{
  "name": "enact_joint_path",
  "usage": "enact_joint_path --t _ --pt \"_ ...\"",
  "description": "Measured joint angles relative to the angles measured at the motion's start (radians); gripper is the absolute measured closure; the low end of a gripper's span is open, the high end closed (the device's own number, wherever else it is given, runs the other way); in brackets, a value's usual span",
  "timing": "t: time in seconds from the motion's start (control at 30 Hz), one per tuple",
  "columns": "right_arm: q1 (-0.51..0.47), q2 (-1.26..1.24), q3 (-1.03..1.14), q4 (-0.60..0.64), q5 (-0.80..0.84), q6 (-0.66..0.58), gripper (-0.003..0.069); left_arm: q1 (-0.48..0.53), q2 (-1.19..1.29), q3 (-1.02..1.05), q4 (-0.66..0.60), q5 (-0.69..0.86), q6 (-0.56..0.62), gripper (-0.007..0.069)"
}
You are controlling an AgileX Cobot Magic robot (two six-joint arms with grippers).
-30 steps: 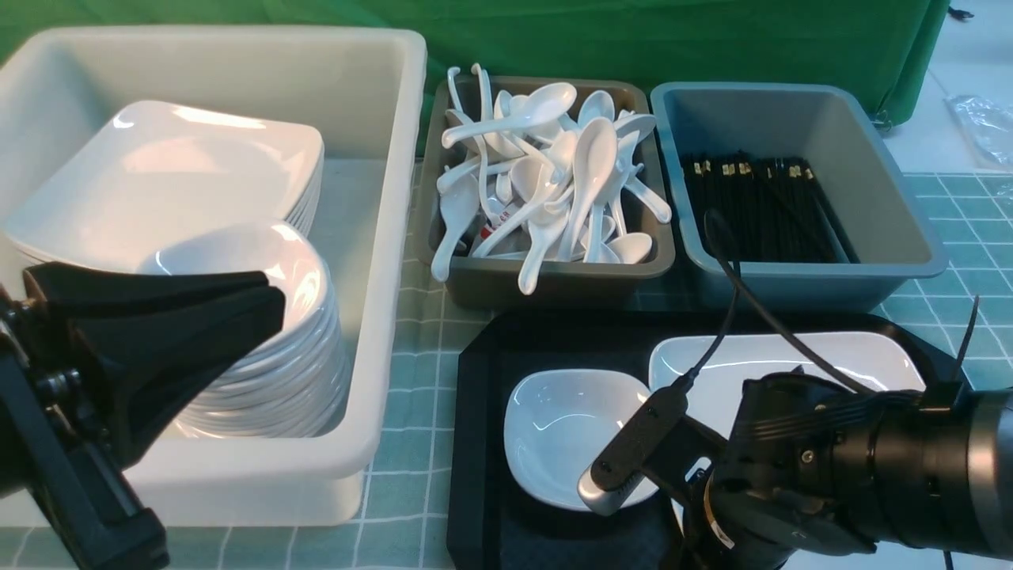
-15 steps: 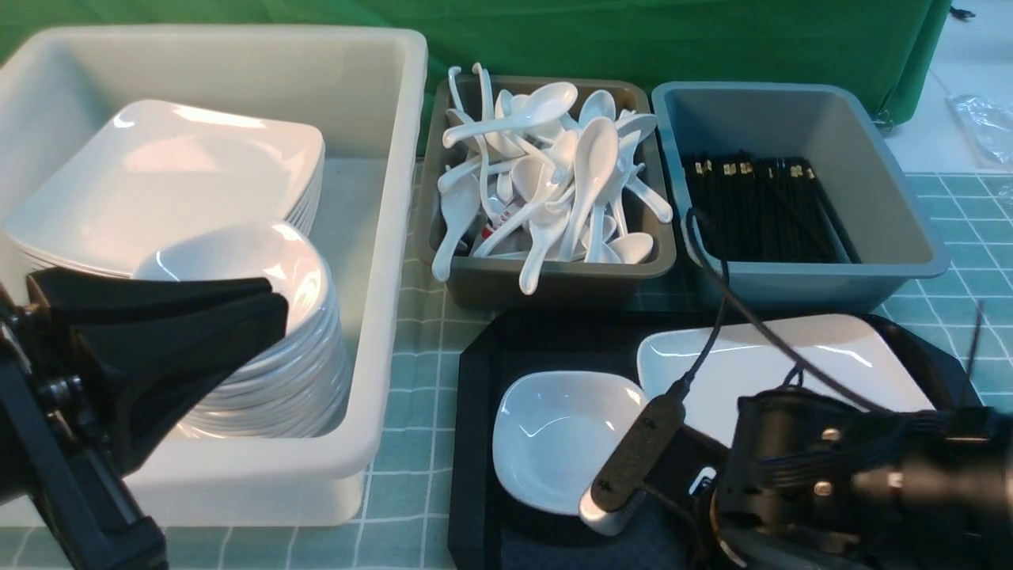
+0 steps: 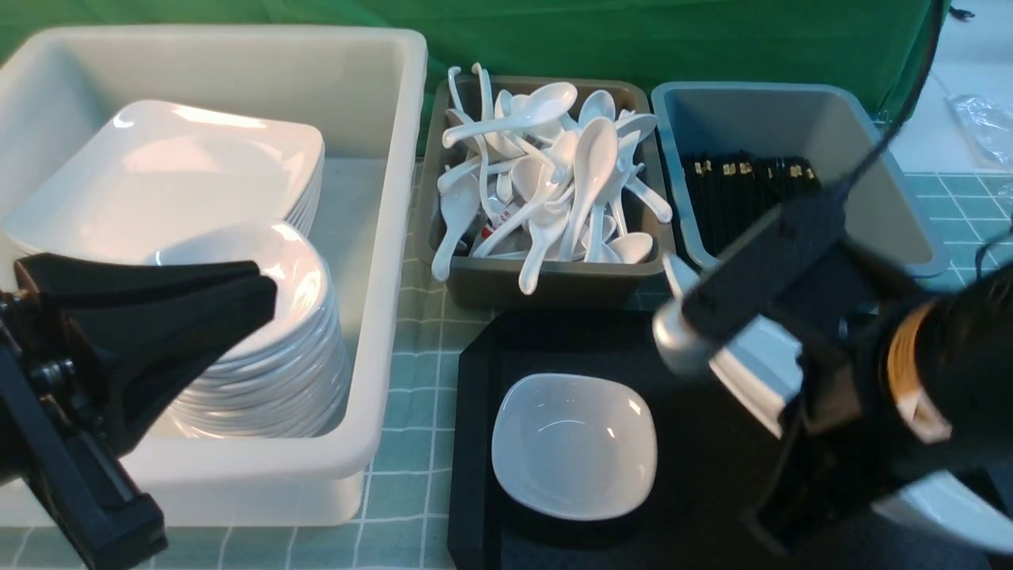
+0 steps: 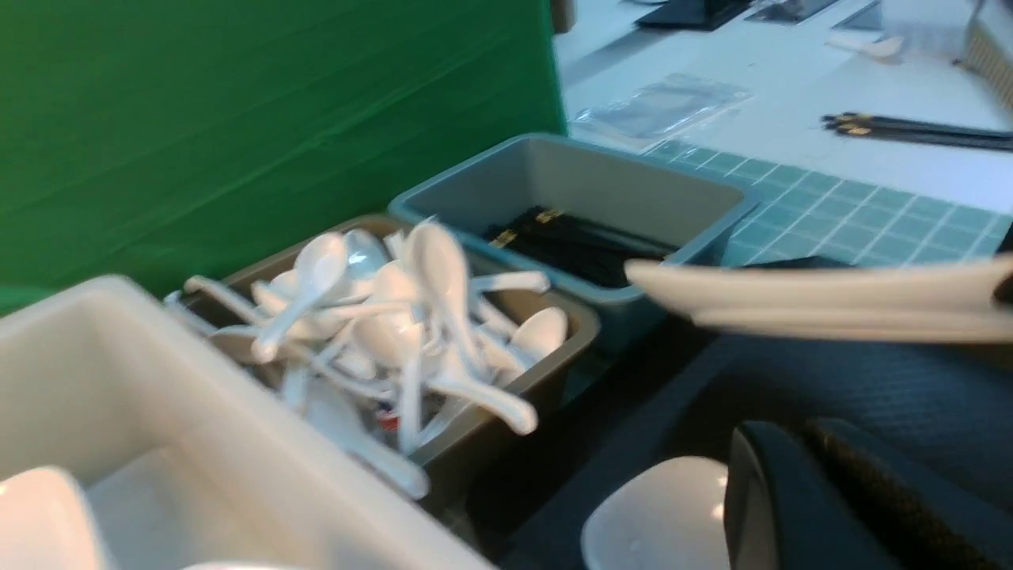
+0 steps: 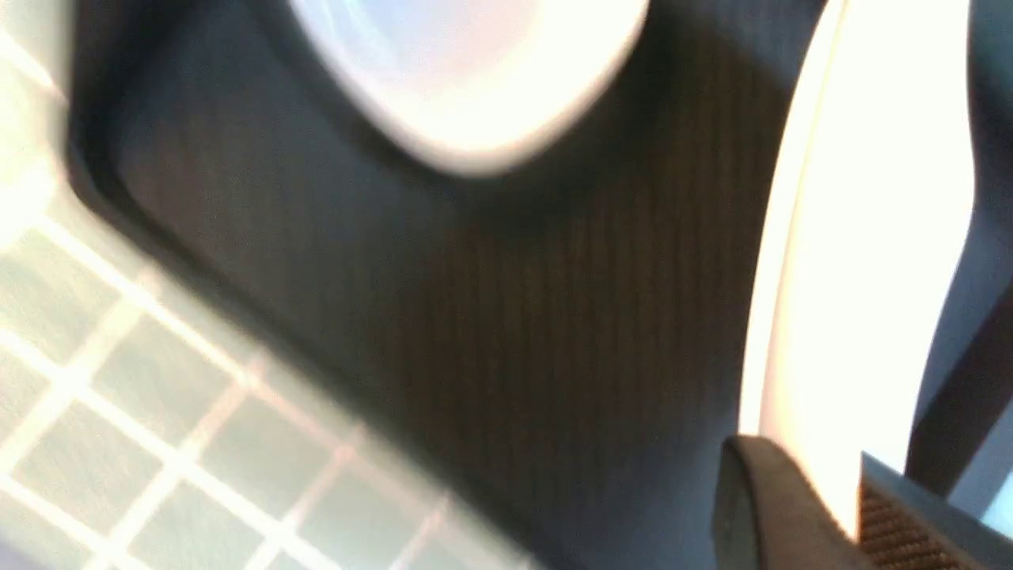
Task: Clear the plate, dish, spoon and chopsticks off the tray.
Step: Use the right arm to put the plate into the large storage box on the left
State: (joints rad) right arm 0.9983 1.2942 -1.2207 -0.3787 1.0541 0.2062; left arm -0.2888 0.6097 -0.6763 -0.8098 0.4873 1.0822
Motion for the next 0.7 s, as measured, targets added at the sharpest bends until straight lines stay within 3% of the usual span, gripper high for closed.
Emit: enact_joint_path --t 0.1,0.17,0.3,0.47,0.7 --pt "0.0 0.04 -0.137 0.0 -0.076 -0.128 0.0601 0.0 -0.017 -0.043 0.195 0.003 -0.196 0.0607" --pt "0.0 0.11 -0.297 0.0 -0.173 -0.263 0.0601 0.0 -0.057 -0.104 0.427 0.03 -0.464 0.0607" --pt "0.0 0.306 -0.588 0.045 -0.305 -0.565 0.0605 0.0 -0.167 -0.182 0.772 0.149 -0.815 0.0607" --pt "0.002 0.576 -0.891 0.144 -0.367 -0.824 0.0604 0.0 -0.292 -0.201 0.944 0.316 -0.965 0.0607" --pt "0.002 0.985 -1.332 0.206 -0.418 -1.034 0.0604 0.0 -0.449 -0.205 0.992 0.461 -1.047 0.0607"
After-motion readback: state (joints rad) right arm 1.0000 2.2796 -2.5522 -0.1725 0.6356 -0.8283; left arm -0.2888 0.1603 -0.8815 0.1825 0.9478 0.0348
